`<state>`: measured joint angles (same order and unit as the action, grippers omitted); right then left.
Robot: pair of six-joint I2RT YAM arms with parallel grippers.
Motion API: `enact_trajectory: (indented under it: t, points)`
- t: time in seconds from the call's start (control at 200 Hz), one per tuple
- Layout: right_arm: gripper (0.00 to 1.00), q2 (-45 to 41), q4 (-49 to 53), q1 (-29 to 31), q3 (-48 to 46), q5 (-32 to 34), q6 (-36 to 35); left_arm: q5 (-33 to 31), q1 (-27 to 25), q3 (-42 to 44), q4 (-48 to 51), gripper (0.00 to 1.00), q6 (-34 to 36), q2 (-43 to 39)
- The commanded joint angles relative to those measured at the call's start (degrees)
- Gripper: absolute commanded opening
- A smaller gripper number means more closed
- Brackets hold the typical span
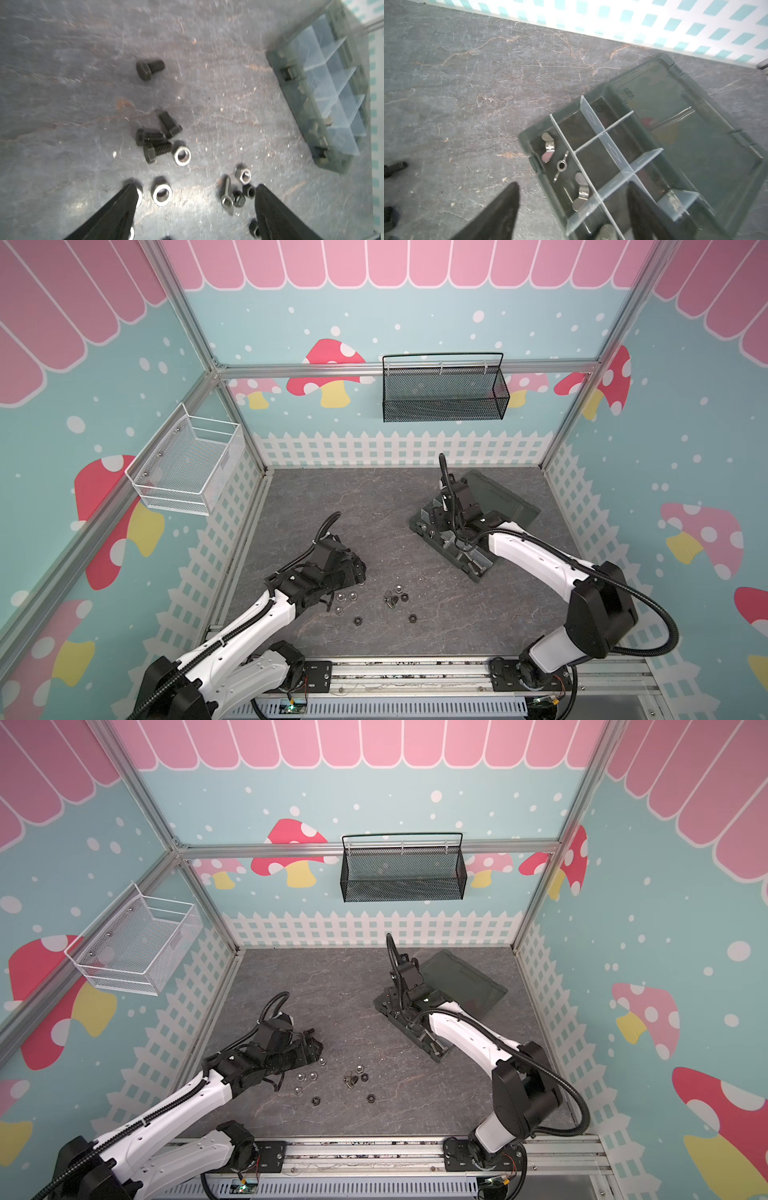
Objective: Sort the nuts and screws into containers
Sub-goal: 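Carry the wing nut with the right gripper into the box compartment and release, then lower the left gripper onto a wing nut while the right gripper hovers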
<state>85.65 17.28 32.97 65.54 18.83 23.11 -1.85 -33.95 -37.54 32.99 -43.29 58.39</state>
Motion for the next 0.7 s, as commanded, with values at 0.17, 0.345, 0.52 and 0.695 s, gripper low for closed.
enact_trajectory:
  t: [0.17, 0.345, 0.52, 0.695]
  points:
    - [0.98, -9.82, -1.66, -0.37, -9.18, 7.71, 8.39, 0.58, -12.55, -3.54, 4.54, 0.78, -3.03, 6.79]
    - [0.98, -11.76, -2.33, -0.37, -12.14, 9.50, 10.51, -1.24, -16.64, -6.07, 4.36, 0.73, -0.95, 12.40]
    - [0.98, -12.33, -2.49, -0.42, -13.75, 10.93, 12.62, -0.74, -17.99, -7.19, 2.08, 0.69, 0.02, 17.35]
    - [0.98, -12.96, -2.42, -0.43, -14.63, 11.34, 13.55, 1.14, -18.08, -8.64, 0.36, 0.63, 1.74, 22.02]
